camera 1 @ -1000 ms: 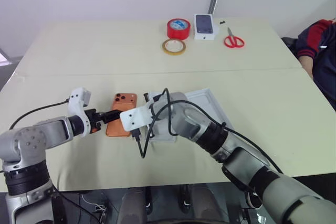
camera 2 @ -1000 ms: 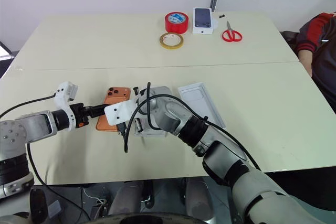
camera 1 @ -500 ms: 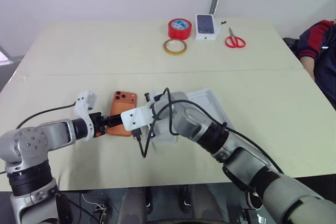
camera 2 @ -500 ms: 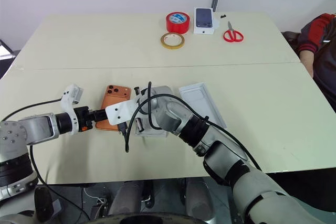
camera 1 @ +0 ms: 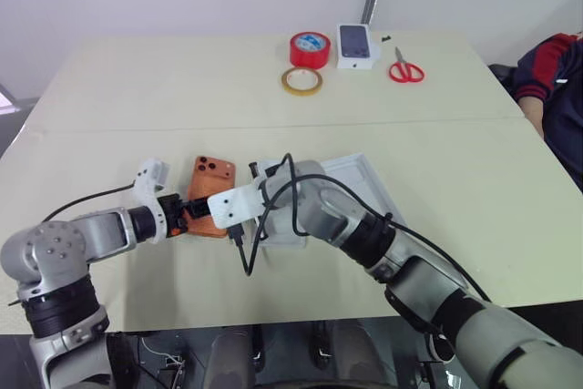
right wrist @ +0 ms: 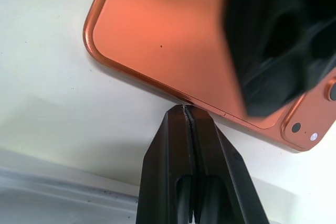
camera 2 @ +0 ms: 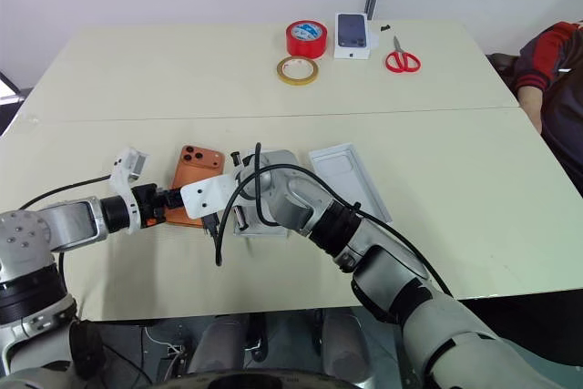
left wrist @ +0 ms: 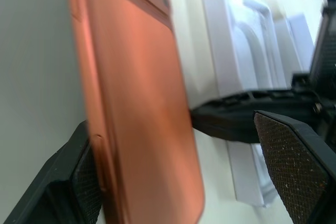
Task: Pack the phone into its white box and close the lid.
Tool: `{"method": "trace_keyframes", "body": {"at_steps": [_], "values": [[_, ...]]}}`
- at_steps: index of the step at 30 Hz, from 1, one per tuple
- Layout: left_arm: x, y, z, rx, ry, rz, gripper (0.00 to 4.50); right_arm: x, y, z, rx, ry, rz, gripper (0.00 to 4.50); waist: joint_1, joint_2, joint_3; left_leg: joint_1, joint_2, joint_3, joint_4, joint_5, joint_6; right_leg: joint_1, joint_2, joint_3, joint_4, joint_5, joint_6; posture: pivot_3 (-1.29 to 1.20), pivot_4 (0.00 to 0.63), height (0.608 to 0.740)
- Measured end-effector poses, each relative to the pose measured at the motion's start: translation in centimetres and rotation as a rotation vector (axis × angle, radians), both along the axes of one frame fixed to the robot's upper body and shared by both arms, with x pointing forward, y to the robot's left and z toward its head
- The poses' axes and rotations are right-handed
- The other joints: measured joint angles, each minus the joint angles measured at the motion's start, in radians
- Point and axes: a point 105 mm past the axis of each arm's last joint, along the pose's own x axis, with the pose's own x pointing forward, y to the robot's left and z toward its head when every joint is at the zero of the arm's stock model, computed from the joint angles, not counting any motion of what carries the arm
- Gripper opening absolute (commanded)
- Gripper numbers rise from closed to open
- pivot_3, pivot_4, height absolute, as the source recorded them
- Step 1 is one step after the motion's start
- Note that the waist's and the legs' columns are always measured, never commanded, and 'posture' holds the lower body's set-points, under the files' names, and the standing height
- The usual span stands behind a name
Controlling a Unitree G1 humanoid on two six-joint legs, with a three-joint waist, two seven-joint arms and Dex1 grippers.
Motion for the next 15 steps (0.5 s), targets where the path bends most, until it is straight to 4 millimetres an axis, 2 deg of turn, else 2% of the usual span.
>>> {"method": "trace_keyframes", "body": {"at_steps": [3, 7, 9, 15], "values": [[0.07, 0.53, -0.26, -0.002, 0.011, 0.033, 3.01, -0.01, 0.02, 0.00, 0.000, 0.000, 0.001, 0.00, 0.000, 0.000, 0.000, 0.000, 0.000, 0.000, 0.000, 0.000, 0.000, 0.000, 0.000, 0.000, 0.000, 0.000, 0.000, 0.00, 0.150, 0.740], [-0.12, 0.73, -0.58, -0.009, 0.021, 0.045, 0.90, 0.01, -0.03, -0.01, 0.000, 0.001, -0.001, 0.00, 0.001, 0.000, 0.000, 0.000, 0.000, 0.000, 0.000, 0.000, 0.000, 0.000, 0.000, 0.000, 0.000, 0.000, 0.000, 0.00, 0.150, 0.740], [-0.11, 0.38, 0.12, -0.029, -0.011, 0.024, 0.90, 0.03, -0.06, -0.03, -0.001, 0.001, -0.003, 0.00, 0.001, 0.000, 0.000, 0.000, 0.000, 0.000, 0.000, 0.000, 0.000, 0.000, -0.001, 0.000, 0.000, 0.000, 0.000, 0.00, 0.150, 0.740], [-0.16, 0.47, -0.25, -0.042, 0.004, 0.038, 0.90, -0.06, 0.05, 0.00, 0.002, 0.001, 0.002, 0.00, 0.000, 0.000, 0.000, 0.000, 0.000, 0.000, -0.003, 0.000, -0.001, -0.002, -0.001, 0.000, 0.000, 0.000, 0.000, 0.00, 0.150, 0.740]]}}
